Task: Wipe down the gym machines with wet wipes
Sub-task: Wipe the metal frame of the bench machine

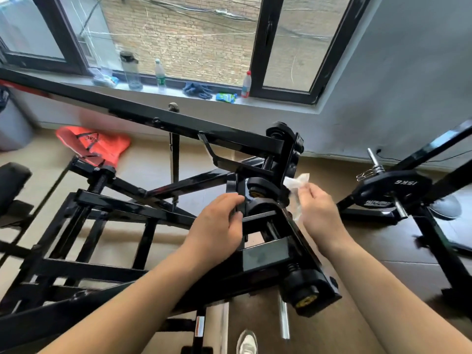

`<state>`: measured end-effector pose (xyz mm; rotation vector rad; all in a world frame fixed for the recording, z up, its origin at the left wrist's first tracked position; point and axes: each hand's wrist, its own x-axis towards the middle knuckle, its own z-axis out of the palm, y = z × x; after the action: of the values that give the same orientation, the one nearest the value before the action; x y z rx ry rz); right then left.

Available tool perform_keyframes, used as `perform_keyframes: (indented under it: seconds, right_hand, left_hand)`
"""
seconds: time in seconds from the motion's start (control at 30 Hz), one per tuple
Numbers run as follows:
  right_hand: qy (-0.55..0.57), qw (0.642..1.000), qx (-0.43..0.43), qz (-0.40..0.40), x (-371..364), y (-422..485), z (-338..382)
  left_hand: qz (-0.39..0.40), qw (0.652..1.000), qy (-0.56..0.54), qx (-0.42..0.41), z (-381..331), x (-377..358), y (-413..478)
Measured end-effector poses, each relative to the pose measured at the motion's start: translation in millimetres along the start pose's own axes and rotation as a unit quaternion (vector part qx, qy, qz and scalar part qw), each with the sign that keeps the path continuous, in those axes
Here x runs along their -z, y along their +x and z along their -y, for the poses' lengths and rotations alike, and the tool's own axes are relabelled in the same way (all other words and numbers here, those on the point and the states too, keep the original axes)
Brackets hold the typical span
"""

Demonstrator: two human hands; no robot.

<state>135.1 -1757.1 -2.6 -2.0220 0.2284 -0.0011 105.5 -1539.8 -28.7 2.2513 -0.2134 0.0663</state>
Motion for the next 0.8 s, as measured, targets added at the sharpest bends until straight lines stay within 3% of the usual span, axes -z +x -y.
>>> perform_keyframes:
  seconds: [0.07,0.17,0.4,0.5,0.7,0.8]
  right_hand:
    - [0.009,0.998,-0.009,-0.059,2,11,6]
    - [-0.023,0.996,0.004,-0.082,8,43,3]
    - [-0.105,0.992,0.056,0.047,-35,141,-40]
    - [-0.156,0.983,0.085,0.039,-56,156,-66]
    - [-0.085,0.996,0.028,0.011,-38,213,-47]
    - [-0.095,0.994,0.056,0.028,-44,191,-46]
  left_hand:
    - [0.010,1.000,-0.010,-0.011,-10,-2,17]
    - [0.024,1.000,-0.013,-0.012,-21,-9,40]
    - [0.003,0.999,-0.002,0.033,-22,-29,91]
    - [-0.011,0.998,0.001,0.057,-17,-40,103]
    - [-0.047,0.998,0.002,0.029,-15,-51,114]
    - [-0.048,0.999,-0.003,0.014,-14,-50,107]
